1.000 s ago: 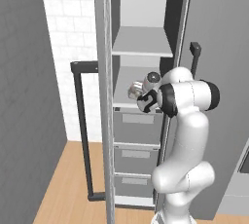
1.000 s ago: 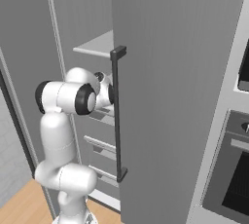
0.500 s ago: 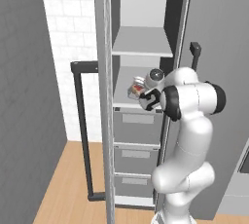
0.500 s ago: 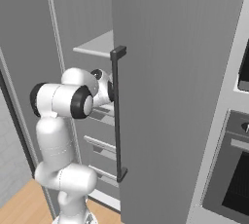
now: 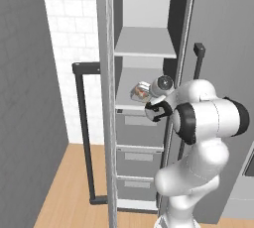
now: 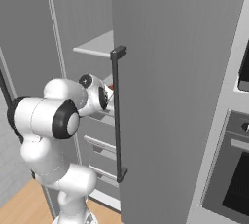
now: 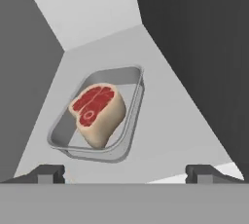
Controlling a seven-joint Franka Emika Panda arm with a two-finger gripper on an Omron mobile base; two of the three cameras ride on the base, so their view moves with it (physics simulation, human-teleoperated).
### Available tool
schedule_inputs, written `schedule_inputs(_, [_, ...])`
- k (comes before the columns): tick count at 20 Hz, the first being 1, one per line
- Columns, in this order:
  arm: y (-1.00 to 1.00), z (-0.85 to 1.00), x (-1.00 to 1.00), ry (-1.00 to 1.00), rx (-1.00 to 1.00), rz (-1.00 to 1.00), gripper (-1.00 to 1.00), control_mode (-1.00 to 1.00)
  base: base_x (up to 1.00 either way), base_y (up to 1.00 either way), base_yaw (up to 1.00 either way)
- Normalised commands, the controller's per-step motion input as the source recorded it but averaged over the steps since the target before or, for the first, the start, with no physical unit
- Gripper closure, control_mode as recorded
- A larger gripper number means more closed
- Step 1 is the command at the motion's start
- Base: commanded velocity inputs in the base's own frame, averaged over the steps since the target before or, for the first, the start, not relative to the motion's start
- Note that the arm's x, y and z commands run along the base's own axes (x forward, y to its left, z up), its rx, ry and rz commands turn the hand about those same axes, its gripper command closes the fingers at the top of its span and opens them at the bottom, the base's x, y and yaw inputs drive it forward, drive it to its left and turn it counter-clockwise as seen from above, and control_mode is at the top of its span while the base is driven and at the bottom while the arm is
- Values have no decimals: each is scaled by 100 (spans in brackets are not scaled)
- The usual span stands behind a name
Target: Take the meat container that has the steak and place it on the second highest rack of the freezer. Then take the vegetable container that has the corn and tomato and place it on the highest rack of the freezer.
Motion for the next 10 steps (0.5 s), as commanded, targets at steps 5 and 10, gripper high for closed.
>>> schedule_inputs(5, [-2,89,-54,0,0,3,-100,-100,0,0,0])
schedule_inputs(10, [-16,68,-75,6,0,5,-100,-100,0,0,0])
